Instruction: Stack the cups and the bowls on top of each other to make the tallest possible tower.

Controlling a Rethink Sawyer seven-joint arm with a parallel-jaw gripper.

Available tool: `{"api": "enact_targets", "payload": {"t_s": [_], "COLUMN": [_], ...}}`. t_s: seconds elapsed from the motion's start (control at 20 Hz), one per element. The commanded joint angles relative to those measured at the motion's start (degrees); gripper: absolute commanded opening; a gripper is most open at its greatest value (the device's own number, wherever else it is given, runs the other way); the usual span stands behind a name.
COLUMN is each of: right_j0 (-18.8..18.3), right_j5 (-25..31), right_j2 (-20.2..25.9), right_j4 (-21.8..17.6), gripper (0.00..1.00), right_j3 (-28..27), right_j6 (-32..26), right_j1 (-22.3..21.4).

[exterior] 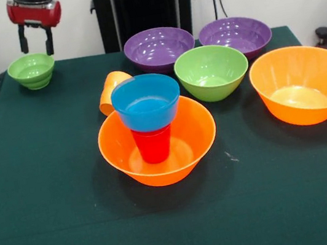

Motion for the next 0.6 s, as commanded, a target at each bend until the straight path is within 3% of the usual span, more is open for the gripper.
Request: {"api": "enact_targets", "payload": {"t_s": [0.05,0.6], "right_j0": [3.1,3.2], "right_j5": [-1.9,-6.2], "right_j2": [1.4,-0.9], "right_j4": [1.1,-0.1], "gripper": [1.0,1.0], "right_j3": [-1.8,-4.3], "right_j6": [4.4,4.6], "right_j1": [3.7,8.8]}}
